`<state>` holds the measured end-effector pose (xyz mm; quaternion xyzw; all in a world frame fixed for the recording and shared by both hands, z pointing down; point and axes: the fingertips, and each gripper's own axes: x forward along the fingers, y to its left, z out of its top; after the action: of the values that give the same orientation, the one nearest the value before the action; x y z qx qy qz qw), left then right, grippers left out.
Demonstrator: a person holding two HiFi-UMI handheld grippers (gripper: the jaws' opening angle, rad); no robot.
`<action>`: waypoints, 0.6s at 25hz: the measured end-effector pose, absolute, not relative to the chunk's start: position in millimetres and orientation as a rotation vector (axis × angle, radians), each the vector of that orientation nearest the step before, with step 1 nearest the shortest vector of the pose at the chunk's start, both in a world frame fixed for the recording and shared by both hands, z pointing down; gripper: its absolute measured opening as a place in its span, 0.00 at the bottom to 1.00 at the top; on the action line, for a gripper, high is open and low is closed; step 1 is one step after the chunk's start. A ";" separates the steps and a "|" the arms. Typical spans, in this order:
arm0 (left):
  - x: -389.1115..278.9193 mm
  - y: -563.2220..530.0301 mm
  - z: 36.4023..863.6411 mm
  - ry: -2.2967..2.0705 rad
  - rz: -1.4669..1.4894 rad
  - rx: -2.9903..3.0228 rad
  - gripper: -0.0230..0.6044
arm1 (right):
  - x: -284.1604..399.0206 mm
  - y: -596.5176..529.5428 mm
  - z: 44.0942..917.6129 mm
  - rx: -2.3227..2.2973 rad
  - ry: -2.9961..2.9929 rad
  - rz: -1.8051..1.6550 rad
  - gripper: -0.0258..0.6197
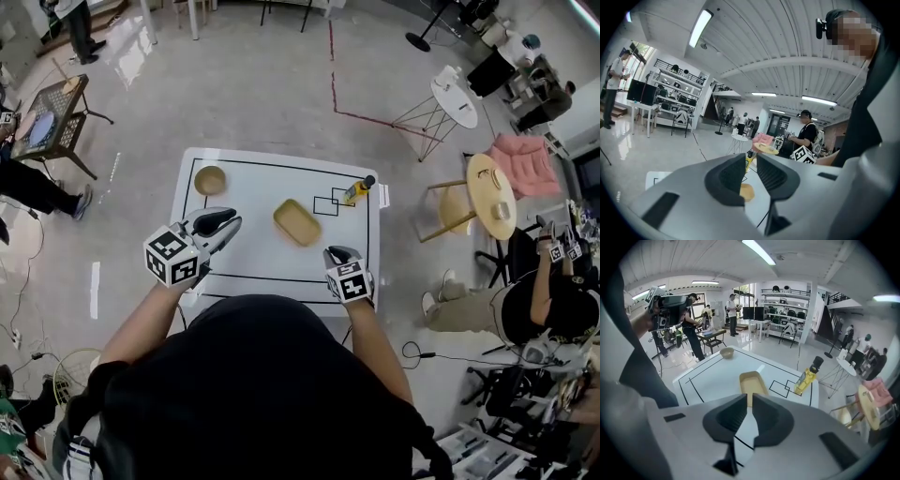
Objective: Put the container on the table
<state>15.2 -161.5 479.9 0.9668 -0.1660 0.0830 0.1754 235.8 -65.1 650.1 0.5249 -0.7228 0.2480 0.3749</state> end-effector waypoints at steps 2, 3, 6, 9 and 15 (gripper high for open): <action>16.2 -160.1 479.4 -0.470 0.237 2.742 0.16 | 240.2 -64.4 645.5 1.362 -1.852 0.636 0.10; 16.5 -160.2 479.0 -0.471 0.238 2.745 0.16 | 242.1 -64.5 643.2 1.372 -1.855 0.637 0.10; 17.3 -159.8 475.5 -0.478 0.234 2.753 0.16 | 245.3 -64.5 635.3 1.395 -1.871 0.632 0.10; 18.5 -158.8 472.4 -0.481 0.236 2.755 0.16 | 245.9 -66.1 623.3 1.420 -1.899 0.637 0.10; 23.0 -153.6 470.4 -0.463 0.242 2.763 0.16 | 244.7 -70.2 600.0 1.465 -1.937 0.605 0.09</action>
<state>23.0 -153.6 470.4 0.9693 -0.1624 0.0847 0.1643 244.7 -70.2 600.0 0.5556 -0.7349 0.2294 0.3139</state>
